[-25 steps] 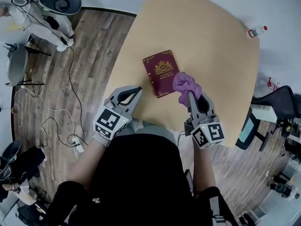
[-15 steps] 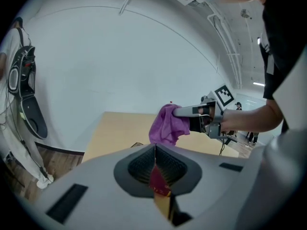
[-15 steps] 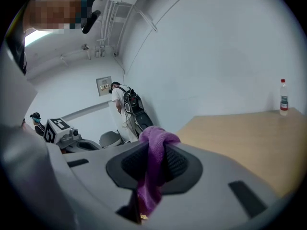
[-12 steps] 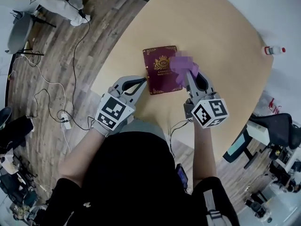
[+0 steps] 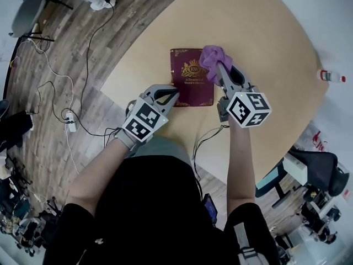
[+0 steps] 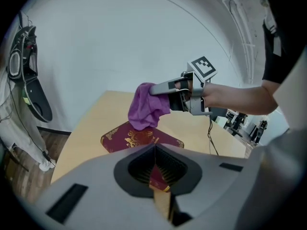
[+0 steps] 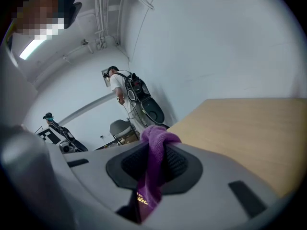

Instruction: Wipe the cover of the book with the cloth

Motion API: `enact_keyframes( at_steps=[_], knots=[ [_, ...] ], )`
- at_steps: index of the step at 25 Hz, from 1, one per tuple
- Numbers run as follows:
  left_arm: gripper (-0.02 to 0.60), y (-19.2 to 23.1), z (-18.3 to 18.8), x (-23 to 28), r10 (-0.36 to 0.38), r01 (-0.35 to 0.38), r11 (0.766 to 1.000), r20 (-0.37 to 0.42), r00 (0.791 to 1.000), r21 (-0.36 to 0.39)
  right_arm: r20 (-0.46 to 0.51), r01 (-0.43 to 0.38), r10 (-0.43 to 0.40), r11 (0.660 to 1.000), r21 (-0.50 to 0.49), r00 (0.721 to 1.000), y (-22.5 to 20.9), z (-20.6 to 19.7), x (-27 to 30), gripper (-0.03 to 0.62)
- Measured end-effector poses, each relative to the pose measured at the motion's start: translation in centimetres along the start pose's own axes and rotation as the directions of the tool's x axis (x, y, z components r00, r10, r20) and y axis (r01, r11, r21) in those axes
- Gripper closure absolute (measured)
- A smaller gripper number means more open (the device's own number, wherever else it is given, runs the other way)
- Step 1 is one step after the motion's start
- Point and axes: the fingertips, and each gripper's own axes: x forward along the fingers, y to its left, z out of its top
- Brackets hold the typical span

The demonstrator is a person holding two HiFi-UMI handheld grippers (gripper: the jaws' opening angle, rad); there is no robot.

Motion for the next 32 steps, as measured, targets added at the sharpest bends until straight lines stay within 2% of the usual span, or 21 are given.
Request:
enact_keyframes(
  at_steps=[3,7,14,22,32],
  knots=[
    [0.561,-0.4,-1.4,1.5,0.001,-0.002,1.000,-0.045,0.999,-0.009,-0.054,-0.008,0.007,1.000,-0.023,0.999,-1.0,-1.3,1.7,0.523],
    [0.561,-0.5,-2.8,2.6,0.011,-0.011,1.000,-0.099,0.995,0.001,-0.125,0.014,-0.023,0.997,-0.077,0.992,-2.5,-3.2,3.6,0.523],
    [0.561,-0.5,-5.1,4.2,0.010,-0.016,0.999,-0.144,0.990,-0.038,-0.207,0.023,-0.055,0.988,-0.156,0.977,-4.1,-6.0,6.3,0.523],
    [0.561,-1.1,-6.8,4.8,0.000,-0.003,1.000,-0.199,0.980,-0.012,-0.181,0.036,-0.066,0.985,-0.168,0.981,-5.3,-6.5,7.9,0.522],
    [0.561,-0.9,-7.0,4.9,0.042,-0.045,0.999,-0.188,0.981,-0.012,-0.124,0.037,-0.057,0.986,-0.163,0.991,-6.0,-6.1,9.3,0.520]
  ],
)
